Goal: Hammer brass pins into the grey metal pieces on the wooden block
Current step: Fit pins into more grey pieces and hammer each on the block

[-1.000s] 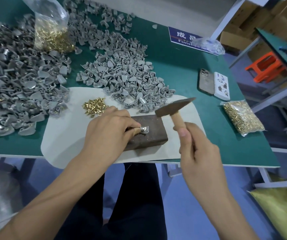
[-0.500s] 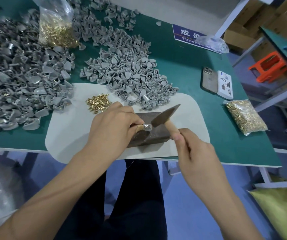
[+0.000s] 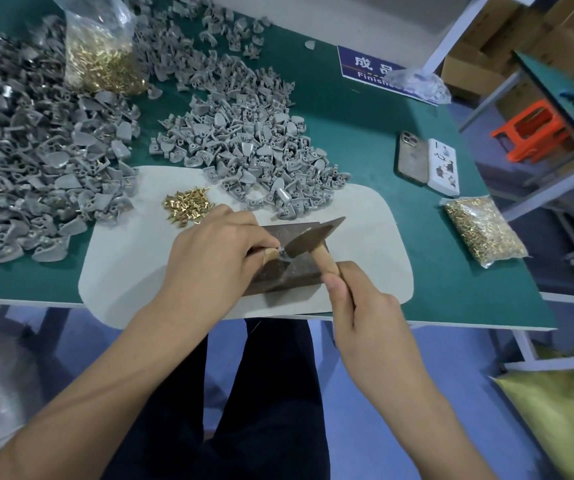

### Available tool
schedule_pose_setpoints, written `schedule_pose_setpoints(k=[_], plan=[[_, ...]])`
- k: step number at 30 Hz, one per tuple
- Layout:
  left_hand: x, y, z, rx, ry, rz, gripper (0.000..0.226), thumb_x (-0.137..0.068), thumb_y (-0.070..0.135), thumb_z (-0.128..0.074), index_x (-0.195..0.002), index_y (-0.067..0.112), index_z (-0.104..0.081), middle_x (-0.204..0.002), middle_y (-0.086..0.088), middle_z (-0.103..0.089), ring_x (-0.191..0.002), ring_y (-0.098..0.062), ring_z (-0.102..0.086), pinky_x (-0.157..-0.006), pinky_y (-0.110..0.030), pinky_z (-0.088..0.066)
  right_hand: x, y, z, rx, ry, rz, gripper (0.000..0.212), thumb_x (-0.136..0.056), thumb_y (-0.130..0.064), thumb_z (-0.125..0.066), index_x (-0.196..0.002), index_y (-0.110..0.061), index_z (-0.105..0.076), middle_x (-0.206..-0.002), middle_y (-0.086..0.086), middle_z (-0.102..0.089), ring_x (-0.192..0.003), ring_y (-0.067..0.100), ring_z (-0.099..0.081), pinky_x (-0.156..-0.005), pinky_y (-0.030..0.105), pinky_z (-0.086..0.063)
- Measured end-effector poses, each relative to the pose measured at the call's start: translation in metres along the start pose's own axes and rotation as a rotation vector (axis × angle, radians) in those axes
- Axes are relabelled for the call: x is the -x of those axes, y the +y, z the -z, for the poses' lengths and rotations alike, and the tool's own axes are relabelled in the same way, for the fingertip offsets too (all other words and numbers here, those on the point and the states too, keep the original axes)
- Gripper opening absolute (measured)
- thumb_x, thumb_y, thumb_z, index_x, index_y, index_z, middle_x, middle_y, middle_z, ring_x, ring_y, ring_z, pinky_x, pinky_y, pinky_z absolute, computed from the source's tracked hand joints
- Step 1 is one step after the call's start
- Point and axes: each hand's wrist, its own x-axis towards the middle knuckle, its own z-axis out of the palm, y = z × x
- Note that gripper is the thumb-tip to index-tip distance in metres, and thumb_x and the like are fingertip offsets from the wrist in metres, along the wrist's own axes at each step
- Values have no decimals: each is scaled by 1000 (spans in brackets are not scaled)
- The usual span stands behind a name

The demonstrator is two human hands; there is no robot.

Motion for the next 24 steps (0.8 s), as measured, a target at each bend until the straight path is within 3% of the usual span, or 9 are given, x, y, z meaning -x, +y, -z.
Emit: schedule_pose_setpoints(k=[4, 7, 11, 13, 16, 19, 22, 24], plan=[[-1, 2, 2, 3, -9, 6, 9, -84, 42, -76, -92, 39, -77, -82, 18, -61, -85, -11, -50, -57, -27, -35, 1, 10, 4, 10, 39, -33, 44, -99, -64, -22, -111, -39, -56, -58, -4, -49, -55, 19, -49, -50, 40, -41], [-1, 2, 3, -2, -19, 10, 10, -85, 44, -74, -94, 39, -77, -82, 18, -62, -86, -10, -49, -57, -27, -34, 2, 24, 8, -39, 168, -104, 37, -103, -62, -26, -129, -51, -50, -78, -19, -59, -68, 11, -51, -52, 34, -40], [0, 3, 3, -5, -23, 17, 9, -86, 43, -73, -94, 39, -76, -83, 18, -61, -87, -10, -49, -57, -27, -33, -12, 44, 1, 14, 248, -211, 41, -105, -34, -42, -145, -39, -48, -104, -13, -51, -85, 10, -45, -68, 36, -37], [3, 5, 4, 45, -30, 49, 6, -86, 42, -74, -91, 40, -75, -83, 18, -60, -90, -9, -50, -58, -25, -35, -21, 50, -4, 0, 241, -279, 43, -105, -24, -48, -145, -39, -49, -107, -8, -52, -86, 15, -45, -72, 36, -37], [12, 7, 8, 359, -10, 155, 3, -83, 39, -76, -82, 37, -75, -82, 15, -63, -86, -7, -58, -67, -28, -46, -30, 53, -11, 3, 241, -289, 45, -104, -18, -48, -142, -41, -51, -107, -4, -53, -88, 21, -49, -71, 37, -37], [20, 7, 19, 599, 25, 226, 4, -85, 35, -75, -81, 33, -74, -81, 13, -65, -71, -1, -60, -61, -10, -38, -38, 49, -17, 140, 193, -271, 50, -101, -12, -51, -143, -39, -55, -115, 6, -59, -104, 34, -50, -81, 43, -42], [23, 4, 31, 721, 34, 285, 6, -86, 27, -73, -82, 30, -75, -80, 10, -67, -53, 6, -50, -54, -5, -34, -43, 36, -19, 76, 442, -153, 36, -97, -9, -62, -129, -26, -68, -117, 9, -64, -106, 35, -46, -94, 49, -41], [22, 2, 37, 745, 67, 316, 6, -87, 24, -73, -82, 28, -76, -79, 11, -67, -48, 7, -47, -50, -5, -31, -44, 20, -18, -98, 568, 19, 23, -98, -15, -64, -118, -24, -71, -111, -5, -66, -105, 24, -50, -93, 46, -46]])
